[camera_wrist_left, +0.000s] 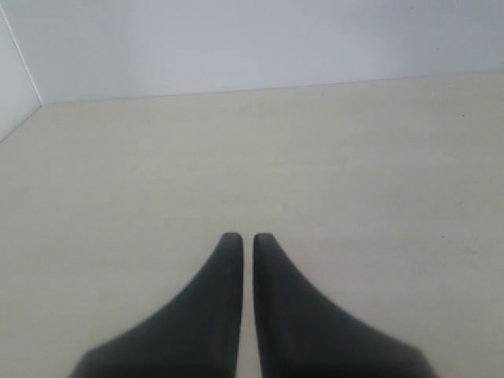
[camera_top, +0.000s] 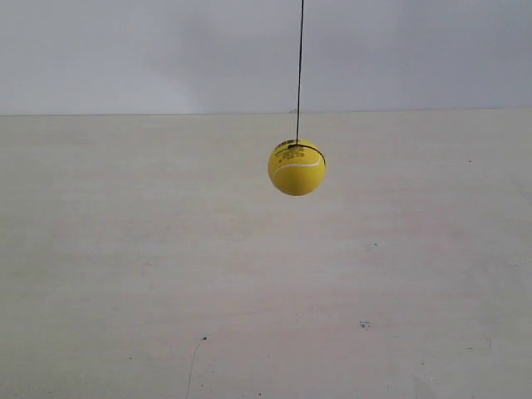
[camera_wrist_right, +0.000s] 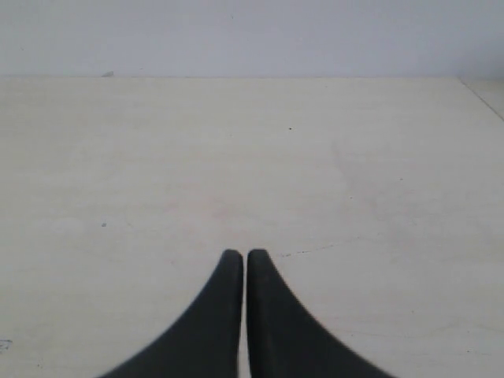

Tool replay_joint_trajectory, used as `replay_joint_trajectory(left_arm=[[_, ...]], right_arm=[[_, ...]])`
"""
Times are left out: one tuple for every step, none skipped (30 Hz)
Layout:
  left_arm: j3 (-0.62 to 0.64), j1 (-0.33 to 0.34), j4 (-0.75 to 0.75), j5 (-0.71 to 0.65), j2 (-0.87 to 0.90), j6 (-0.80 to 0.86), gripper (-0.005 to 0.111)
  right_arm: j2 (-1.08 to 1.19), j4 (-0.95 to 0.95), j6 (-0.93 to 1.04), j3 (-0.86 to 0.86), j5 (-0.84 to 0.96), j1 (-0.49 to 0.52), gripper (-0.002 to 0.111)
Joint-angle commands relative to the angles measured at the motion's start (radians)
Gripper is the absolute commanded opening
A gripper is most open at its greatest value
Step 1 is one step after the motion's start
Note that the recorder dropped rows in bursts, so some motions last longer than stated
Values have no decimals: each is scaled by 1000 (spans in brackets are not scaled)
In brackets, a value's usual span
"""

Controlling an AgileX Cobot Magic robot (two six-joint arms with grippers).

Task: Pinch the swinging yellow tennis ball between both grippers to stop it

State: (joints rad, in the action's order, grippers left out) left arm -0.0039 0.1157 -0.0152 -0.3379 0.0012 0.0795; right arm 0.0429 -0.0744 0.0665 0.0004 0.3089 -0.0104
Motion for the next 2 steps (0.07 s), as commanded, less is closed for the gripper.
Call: replay_joint_trajectory(left_arm=[[4, -9, -4, 7, -1, -11, 5], [4, -9, -4, 7, -1, -11, 5]], right_arm=[[0, 3, -3, 0, -5, 0, 0], [0, 3, -3, 0, -5, 0, 0]])
